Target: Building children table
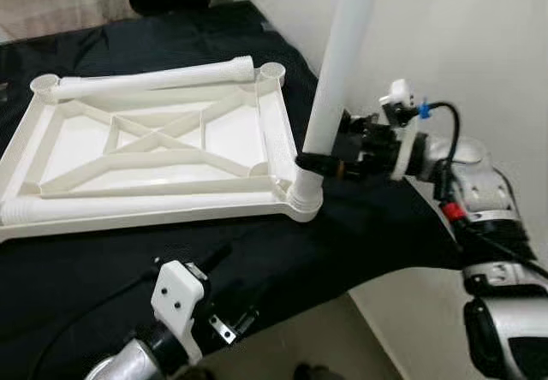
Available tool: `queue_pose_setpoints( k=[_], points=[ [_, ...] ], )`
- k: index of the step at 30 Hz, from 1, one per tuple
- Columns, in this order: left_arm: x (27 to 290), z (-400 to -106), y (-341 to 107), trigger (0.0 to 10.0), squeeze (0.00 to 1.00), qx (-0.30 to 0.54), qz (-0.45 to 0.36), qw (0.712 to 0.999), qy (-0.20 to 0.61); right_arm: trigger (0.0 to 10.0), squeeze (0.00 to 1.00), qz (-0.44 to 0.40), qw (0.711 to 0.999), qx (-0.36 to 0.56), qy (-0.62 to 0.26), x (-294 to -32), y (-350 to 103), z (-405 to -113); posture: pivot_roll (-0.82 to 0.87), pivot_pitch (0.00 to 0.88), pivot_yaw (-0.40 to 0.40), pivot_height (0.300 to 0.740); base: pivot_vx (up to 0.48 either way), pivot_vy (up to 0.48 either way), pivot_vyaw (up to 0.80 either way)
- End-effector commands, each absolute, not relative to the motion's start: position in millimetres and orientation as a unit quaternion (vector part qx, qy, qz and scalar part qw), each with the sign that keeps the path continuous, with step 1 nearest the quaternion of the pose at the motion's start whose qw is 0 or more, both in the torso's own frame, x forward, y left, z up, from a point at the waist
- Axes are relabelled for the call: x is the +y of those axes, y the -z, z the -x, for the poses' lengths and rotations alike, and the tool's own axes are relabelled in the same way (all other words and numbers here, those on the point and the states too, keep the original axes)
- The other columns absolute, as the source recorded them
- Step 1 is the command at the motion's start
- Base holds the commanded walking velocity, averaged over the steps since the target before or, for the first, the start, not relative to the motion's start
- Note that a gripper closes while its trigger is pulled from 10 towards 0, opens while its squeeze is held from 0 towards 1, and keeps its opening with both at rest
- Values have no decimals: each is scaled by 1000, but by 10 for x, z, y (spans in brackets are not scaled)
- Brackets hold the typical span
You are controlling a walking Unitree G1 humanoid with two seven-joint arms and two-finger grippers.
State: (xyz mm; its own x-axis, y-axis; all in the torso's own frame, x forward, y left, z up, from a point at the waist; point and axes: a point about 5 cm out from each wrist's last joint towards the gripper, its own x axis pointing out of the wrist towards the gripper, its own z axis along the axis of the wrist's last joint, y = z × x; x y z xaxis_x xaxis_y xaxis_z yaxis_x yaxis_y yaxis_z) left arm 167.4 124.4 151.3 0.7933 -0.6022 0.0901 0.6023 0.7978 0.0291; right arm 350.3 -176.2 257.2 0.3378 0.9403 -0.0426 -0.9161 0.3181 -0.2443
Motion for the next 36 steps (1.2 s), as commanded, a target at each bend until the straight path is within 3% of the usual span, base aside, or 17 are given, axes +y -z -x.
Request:
queue_pose_setpoints(
  k=[1, 2, 10, 16, 19, 21, 22, 23, 24, 25, 26, 28, 29, 30, 32, 33, 36],
  points=[
    [1260, -1645, -1500, 10000, 0, -37, 1, 947, 320, 5255, 0, 117, 809, -53, -574, -1787, -2582, -3508, 96, 272, -46, 740, 0, 0, 0],
    [1258, -1637, -1518, 10000, 0, -35, 2, 947, 320, 0, 0, 110, 799, -53, -589, -1802, -2629, -3521, 96, 280, -47, 740, 0, 0, 0],
    [1254, -1627, -1549, 10000, 0, -31, 4, 947, 321, 0, 0, 104, 783, -49, -612, -1839, -2662, -3534, 86, 288, -47, 740, 0, 0, 0],
    [1231, -1643, -1569, 10000, 0, -32, 7, 946, 323, 0, 0, 103, 793, -48, -599, -1909, -2615, -3519, 71, 293, -51, 740, 0, 0, 0],
    [1222, -1651, -1572, 10000, 0, -33, 8, 946, 324, 0, 0, 119, 818, -51, -560, -1983, -2626, -3550, 55, 291, -56, 740, 0, 0, 0],
    [1209, -1655, -1569, 10000, 0, -33, 10, 945, 324, 0, 0, 143, 866, -45, -478, -2115, -2622, -3595, 47, 286, -73, 740, 0, 0, 0],
    [1209, -1655, -1569, 10000, 0, -33, 10, 945, 324, 0, 0, 143, 866, -45, -478, -2115, -2622, -3595, 47, 286, -73, 740, 0, 0, 0],
    [1203, -1653, -1560, 10000, 0, -33, 11, 945, 324, 0, 0, 135, 920, -33, -368, -2235, -2555, -3609, 37, 282, -97, 740, 0, 0, 0],
    [1197, -1658, -1522, 10000, 0, -30, 13, 945, 324, 0, 0, 132, 975, -25, -175, -2366, -2396, -3551, 34, 237, -167, 740, 0, 0, 0],
    [1197, -1658, -1522, 10000, 0, -30, 13, 945, 324, 0, 0, 132, 975, -25, -175, -2366, -2396, -3551, 34, 237, -167, 740, 0, 0, 0],
    [1198, -1664, -1478, 10000, 0, -27, 14, 946, 324, 0, 0, 130, 991, -17, -22, -2517, -2268, -3430, 24, 218, -157, 740, 0, 0, 0],
    [1200, -1668, -1448, 10000, 0, -25, 14, 946, 324, 0, 0, 129, 989, -11, 71, -2616, -2188, -3321, 24, 218, -157, 740, 0, 0, 0],
    [1200, -1668, -1448, 10000, 0, -25, 14, 946, 324, 0, 0, 129, 989, -11, 71, -2616, -2188, -3321, 24, 218, -157, 740, 0, 0, 0],
    [1200, -1717, -1388, 10000, 0, -21, 9, 948, 318, 0, 0, 102, 992, 59, 39, -2093, -1669, -3135, -6, 146, -141, 740, 0, 0, 0],
    [1197, -1835, -1280, 10000, 0, -15, 2, 949, 316, 0, 0, 53, 995, 66, -46, -1309, -1447, -3139, 1, 88, -125, 740, 0, 0, 0],
    [1197, -1877, -1242, 10000, 0, -12, 2, 948, 317, 0, 0, 37, 995, 62, -63, -1122, -1434, -3187, 9, 71, -126, 740, 0, 0, 0],
    [1201, -1903, -1219, 10000, 0, -9, 1, 948, 319, 0, 0, 24, 996, 58, -69, -1053, -1444, -3268, 17, 62, -130, 740, 0, 0, 0]
  ],
)
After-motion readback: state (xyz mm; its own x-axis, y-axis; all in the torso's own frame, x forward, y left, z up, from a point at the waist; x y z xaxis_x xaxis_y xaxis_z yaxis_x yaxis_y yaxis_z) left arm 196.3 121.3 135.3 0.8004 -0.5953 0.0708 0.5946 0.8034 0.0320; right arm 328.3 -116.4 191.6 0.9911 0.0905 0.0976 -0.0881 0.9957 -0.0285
